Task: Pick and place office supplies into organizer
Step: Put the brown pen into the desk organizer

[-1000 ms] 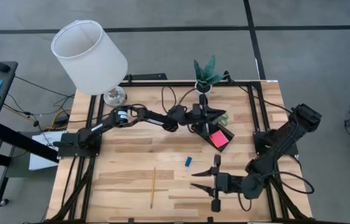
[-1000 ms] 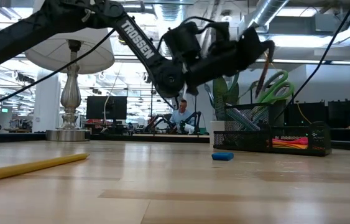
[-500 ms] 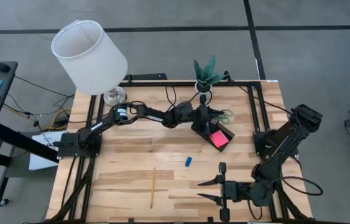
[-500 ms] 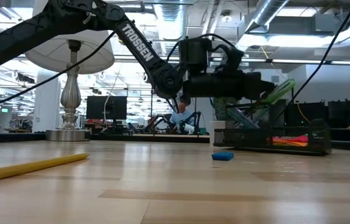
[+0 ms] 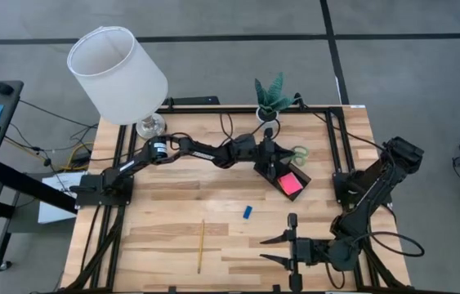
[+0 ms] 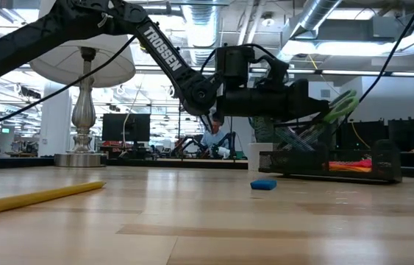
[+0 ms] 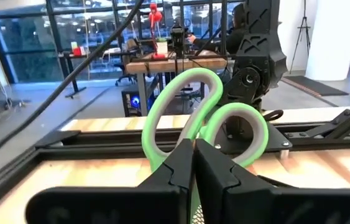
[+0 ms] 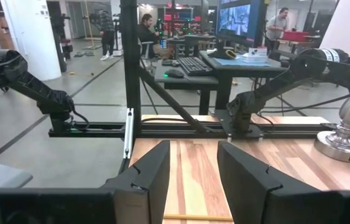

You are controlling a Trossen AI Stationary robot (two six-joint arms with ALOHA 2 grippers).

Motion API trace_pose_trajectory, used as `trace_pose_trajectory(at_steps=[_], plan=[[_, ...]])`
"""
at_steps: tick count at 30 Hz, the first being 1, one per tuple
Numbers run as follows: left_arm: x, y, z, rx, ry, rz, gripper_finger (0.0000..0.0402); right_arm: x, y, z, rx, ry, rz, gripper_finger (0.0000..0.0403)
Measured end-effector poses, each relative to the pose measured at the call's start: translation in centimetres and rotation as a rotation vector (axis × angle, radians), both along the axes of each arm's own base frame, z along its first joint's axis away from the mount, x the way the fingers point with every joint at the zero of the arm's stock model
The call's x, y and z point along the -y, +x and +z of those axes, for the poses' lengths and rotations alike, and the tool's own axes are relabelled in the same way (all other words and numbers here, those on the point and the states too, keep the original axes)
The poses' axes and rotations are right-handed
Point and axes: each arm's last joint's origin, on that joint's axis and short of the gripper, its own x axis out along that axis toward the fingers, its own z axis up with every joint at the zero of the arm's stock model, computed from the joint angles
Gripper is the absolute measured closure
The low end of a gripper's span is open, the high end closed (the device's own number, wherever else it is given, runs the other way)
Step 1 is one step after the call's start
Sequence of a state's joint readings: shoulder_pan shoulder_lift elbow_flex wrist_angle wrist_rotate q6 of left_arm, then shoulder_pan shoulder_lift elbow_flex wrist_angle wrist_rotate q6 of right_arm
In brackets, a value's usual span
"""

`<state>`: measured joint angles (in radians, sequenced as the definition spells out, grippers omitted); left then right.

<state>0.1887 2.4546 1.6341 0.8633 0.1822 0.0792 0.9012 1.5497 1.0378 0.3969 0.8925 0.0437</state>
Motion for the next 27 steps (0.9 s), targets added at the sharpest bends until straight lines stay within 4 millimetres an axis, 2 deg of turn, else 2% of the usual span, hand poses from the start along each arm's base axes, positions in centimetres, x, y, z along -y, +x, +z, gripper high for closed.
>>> trace_pose_trajectory(at_steps=[8, 21, 24, 27], plan=[[0.0, 0.0, 0.1, 0.007, -0.014, 0.003, 0.0392, 0.0, 0.0, 0.0, 0.0, 0.0, 0.0, 0.0276], [0.9, 0.1, 0.2, 0.006, -0.046, -0.062, 0.0261, 0.0, 0.0, 0.0, 0.0, 0.0, 0.0, 0.0276], [1.0, 0.0, 0.9, -0.012, -0.057, -0.063, 0.0249, 0.0, 0.0, 0.0, -0.001, 0.012, 0.0, 0.0276], [1.0, -0.2, 2.6, -0.061, -0.056, -0.066, 0.0247, 0.0, 0.0, 0.0, -0.001, 0.019, 0.004, 0.0276]])
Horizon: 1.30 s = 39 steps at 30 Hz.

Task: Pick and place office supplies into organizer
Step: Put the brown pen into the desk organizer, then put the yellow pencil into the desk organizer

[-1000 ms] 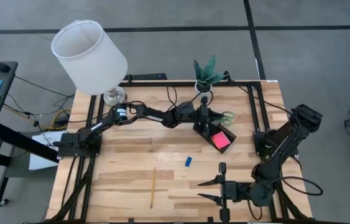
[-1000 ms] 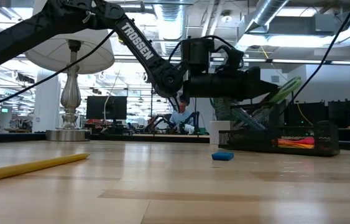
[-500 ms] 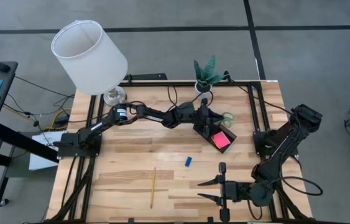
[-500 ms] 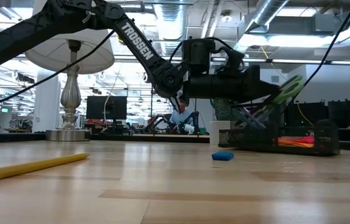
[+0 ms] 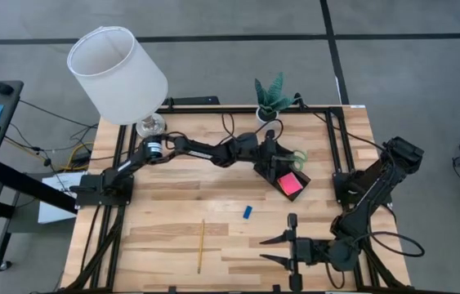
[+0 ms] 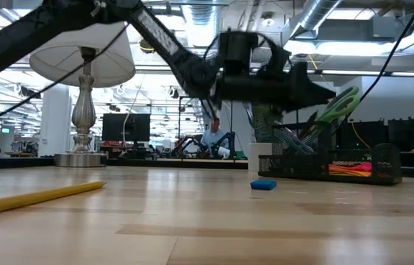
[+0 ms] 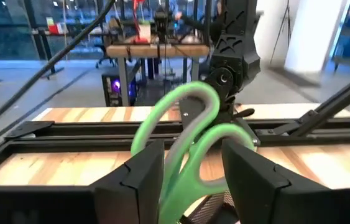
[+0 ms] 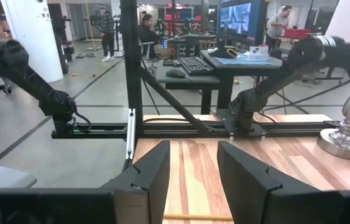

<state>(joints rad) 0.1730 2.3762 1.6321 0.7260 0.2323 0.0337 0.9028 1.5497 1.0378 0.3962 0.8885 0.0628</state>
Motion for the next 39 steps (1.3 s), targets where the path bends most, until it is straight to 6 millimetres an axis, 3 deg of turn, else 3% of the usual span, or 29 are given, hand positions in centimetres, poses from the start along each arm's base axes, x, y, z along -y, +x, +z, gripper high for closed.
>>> trace_pose_trajectory(at_steps=[5, 9, 16, 19, 22, 25, 29, 31, 34, 39], plan=[[0.8, -1.0, 4.1, -0.095, 0.074, -0.017, 0.0255, 0.0, 0.0, 0.0, -0.002, -0.003, 0.001, 0.0276], [2.1, -3.3, 8.9, -0.213, 0.14, -0.043, 0.0263, -0.1, -0.2, -0.3, -0.023, 0.006, 0.002, 0.0276], [5.9, -11.3, 19.1, -0.365, 0.298, -0.049, 0.0278, 0.5, -0.3, -2.2, -0.144, 0.061, -0.089, 0.0276], [7.5, -15.2, 22.7, -0.374, 0.303, -0.02, 0.0283, 1.8, 0.4, -3.2, -0.172, 0.095, -0.227, 0.0276], [8.7, -19.0, 25.1, -0.414, 0.238, 0.043, 0.0285, 3.4, 2.4, -3.9, -0.176, 0.211, -0.317, 0.0276], [9.7, -22.4, 26.4, -0.479, 0.187, 0.077, 0.0285, 4.8, 5.0, -5.8, -0.222, 0.214, -0.335, 0.0276], [10.9, -25.5, 26.2, -0.627, 0.138, 0.048, 0.0285, 5.8, 8.8, -9.5, -0.368, 0.14, -0.102, 0.0276], [11.7, -26.4, 25.5, -0.73, 0.128, 0.03, 0.0285, 6.4, 10.6, -11.0, -0.382, 0.15, 0.044, 0.0276], [13.0, -27.3, 24.5, -0.854, 0.104, 0.036, 0.0285, 7.4, 12.6, -11.8, -0.332, 0.174, 0.23, 0.0276], [16.1, -27.6, 23.0, -0.938, 0.112, 0.181, 0.0285, 9.8, 14.4, -12.6, -0.254, -0.015, 0.332, 0.0276]])
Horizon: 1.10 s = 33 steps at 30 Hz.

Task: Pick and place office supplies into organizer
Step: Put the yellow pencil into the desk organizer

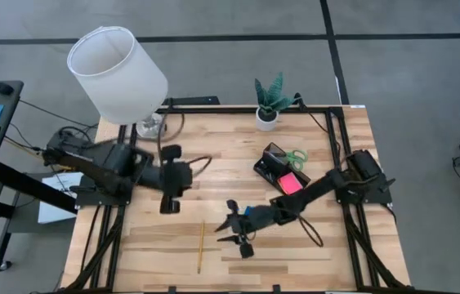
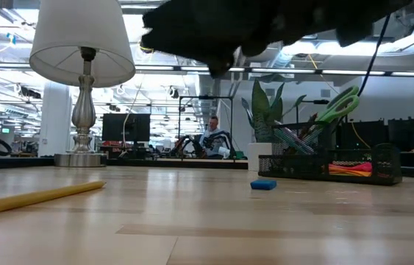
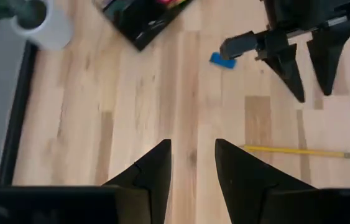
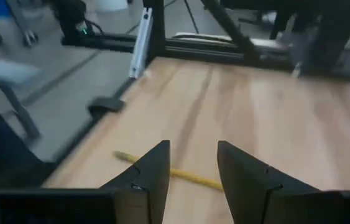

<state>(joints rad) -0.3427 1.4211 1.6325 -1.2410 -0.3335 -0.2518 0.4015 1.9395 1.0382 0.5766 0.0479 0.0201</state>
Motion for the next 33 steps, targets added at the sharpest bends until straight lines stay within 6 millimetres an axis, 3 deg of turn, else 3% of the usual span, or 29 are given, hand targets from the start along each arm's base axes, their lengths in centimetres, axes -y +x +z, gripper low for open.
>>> trace_pose_trajectory(at_steps=[7, 12, 16, 20, 27, 33], plan=[[6.1, -1.0, -2.4, 0.051, -0.022, 0.316, 0.0285, 3.3, 1.2, -0.6, -0.007, -0.009, 0.176, 0.0276], [10.9, -1.3, -5.6, 0.056, -0.005, 0.417, 0.0285, 6.4, 2.0, 0.0, 0.051, 0.042, 0.352, 0.0276], [14.1, -1.2, -8.5, 0.103, 0.0, 0.502, 0.0285, 8.3, 2.4, 0.3, 0.137, -0.032, 0.39, 0.0276], [16.4, -0.7, -11.4, 0.112, -0.049, 0.626, 0.0285, 9.2, 2.5, 0.3, 0.154, -0.067, 0.382, 0.0276], [18.7, 0.5, -16.9, -0.076, -0.098, 0.79, 0.0285, 10.1, 2.7, 0.5, 0.181, -0.075, 0.355, 0.0276], [21.7, 2.0, -19.6, 0.085, -0.286, 0.807, 0.0285, 11.4, 3.0, 0.7, 0.19, -0.06, 0.314, 0.0276]])
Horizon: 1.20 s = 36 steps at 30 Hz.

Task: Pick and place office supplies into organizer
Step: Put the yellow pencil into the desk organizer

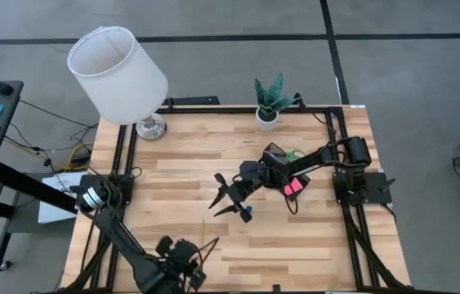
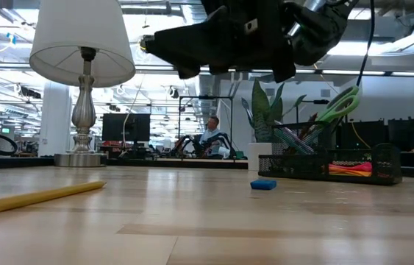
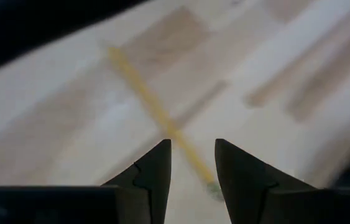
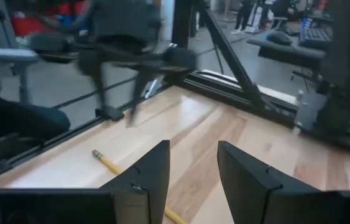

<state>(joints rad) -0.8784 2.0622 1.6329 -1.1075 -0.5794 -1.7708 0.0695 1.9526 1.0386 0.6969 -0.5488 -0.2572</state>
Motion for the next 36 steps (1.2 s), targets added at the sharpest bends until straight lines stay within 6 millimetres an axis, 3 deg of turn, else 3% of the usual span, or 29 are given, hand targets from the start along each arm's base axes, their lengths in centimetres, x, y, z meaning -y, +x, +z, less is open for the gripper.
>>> trace_pose_trajectory(at_steps=[6, 13, 19, 24, 36], plan=[[2.3, 0.4, -2.0, 0.124, -0.078, 0.016, 0.0285, 1.0, 0.1, -0.1, -0.066, 0.083, -0.044, 0.0276], [3.5, -0.5, -5.5, 0.087, -0.027, 0.031, 0.0285, 1.3, 0.1, -0.1, -0.132, 0.165, -0.07, 0.0276], [4.2, -1.2, -6.3, 0.205, 0.013, 0.07, 0.0285, 1.2, 0.1, -0.2, -0.158, 0.191, -0.077, 0.0276], [4.4, -1.0, -7.1, 0.189, 0.029, 0.058, 0.0285, 1.2, 0.0, -0.3, -0.166, 0.191, -0.078, 0.0276], [3.0, -0.5, -7.2, 0.205, 0.137, 0.09, 0.0285, 1.3, 0.0, -0.6, -0.199, 0.188, -0.081, 0.0276]])
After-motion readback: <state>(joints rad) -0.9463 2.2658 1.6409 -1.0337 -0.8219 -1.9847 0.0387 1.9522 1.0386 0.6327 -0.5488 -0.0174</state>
